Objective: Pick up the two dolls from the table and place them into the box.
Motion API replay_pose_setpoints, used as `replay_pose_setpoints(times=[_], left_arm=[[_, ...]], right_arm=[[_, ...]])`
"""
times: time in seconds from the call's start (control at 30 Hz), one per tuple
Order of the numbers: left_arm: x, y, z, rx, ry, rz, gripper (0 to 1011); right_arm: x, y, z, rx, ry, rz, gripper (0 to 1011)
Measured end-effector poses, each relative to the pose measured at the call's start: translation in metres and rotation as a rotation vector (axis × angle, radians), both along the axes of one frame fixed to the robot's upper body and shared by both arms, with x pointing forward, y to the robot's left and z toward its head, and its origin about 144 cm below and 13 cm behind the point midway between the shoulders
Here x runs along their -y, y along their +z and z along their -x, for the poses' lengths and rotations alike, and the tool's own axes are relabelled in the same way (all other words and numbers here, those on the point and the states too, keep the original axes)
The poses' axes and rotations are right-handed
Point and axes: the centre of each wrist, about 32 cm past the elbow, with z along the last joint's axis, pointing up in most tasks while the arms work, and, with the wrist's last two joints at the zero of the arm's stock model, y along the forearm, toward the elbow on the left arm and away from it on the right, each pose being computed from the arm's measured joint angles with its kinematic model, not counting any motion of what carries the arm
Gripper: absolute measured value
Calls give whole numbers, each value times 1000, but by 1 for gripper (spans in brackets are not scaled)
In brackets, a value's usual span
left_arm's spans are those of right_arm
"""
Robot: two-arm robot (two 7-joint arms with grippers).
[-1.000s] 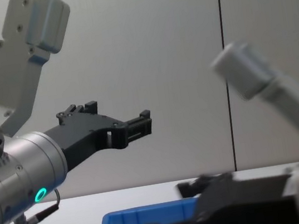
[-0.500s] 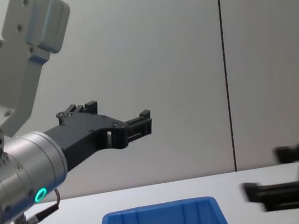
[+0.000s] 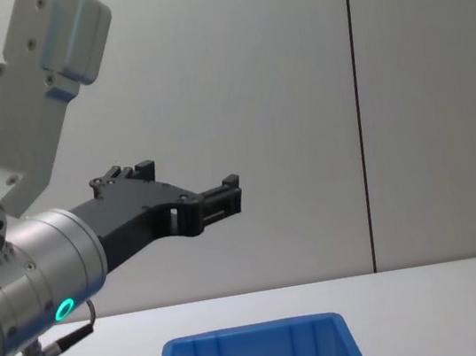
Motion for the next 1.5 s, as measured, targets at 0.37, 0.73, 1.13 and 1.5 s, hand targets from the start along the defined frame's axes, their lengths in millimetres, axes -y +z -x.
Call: replay_pose_setpoints(times=[0.37,0.73,1.13,1.5], left_arm=[[0,0,0,0,0,0,1001],[0,0,0,0,0,0,1001],[0,0,0,0,0,0,1001],[0,0,0,0,0,0,1001]], right_arm=[[-6,-10,1,-68,51,-14,1001],[-21,-23,-9,-102,21,3,1001],[-43,-39,-22,-125,-21,41,1001],[-62,-51,-36,-137,-49,63,1001]])
